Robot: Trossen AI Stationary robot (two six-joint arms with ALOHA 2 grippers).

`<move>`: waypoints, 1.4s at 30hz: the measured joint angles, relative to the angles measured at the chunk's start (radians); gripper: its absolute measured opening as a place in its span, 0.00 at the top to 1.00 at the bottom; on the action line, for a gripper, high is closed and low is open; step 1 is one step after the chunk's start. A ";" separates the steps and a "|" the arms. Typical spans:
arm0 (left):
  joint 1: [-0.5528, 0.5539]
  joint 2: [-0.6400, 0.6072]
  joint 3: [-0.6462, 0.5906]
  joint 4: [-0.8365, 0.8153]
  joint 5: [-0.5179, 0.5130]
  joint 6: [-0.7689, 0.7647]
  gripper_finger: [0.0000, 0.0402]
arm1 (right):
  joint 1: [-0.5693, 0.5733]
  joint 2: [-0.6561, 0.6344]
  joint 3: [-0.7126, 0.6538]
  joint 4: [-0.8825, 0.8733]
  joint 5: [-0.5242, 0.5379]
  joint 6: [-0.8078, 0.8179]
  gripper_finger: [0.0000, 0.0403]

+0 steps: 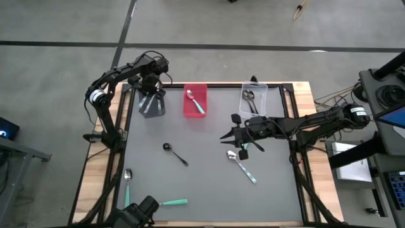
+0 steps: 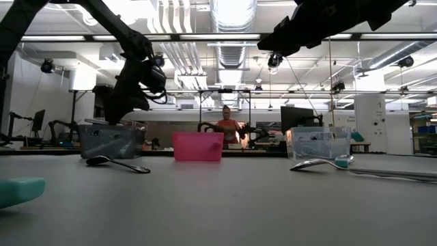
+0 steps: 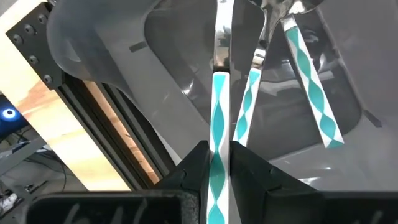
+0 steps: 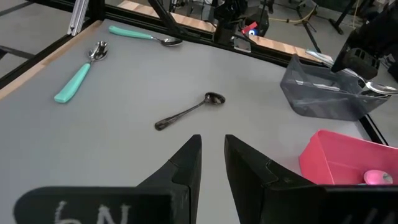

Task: Sort silverware by color (type)
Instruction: Adjust the patterned spoon on the black bin, then put the black spoon into the transparent bin

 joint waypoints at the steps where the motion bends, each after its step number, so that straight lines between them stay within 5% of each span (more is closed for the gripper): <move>1: -0.001 0.000 0.000 0.000 0.000 0.000 0.90 | 0.000 0.000 0.000 0.000 0.000 0.000 0.85; 25: -0.008 0.000 0.000 -0.008 0.033 -0.011 0.89 | 0.000 0.000 0.000 0.000 0.000 -0.001 0.85; 42: -0.027 0.000 0.000 0.004 0.033 -0.019 0.71 | 0.000 0.000 0.000 0.000 0.000 -0.009 0.85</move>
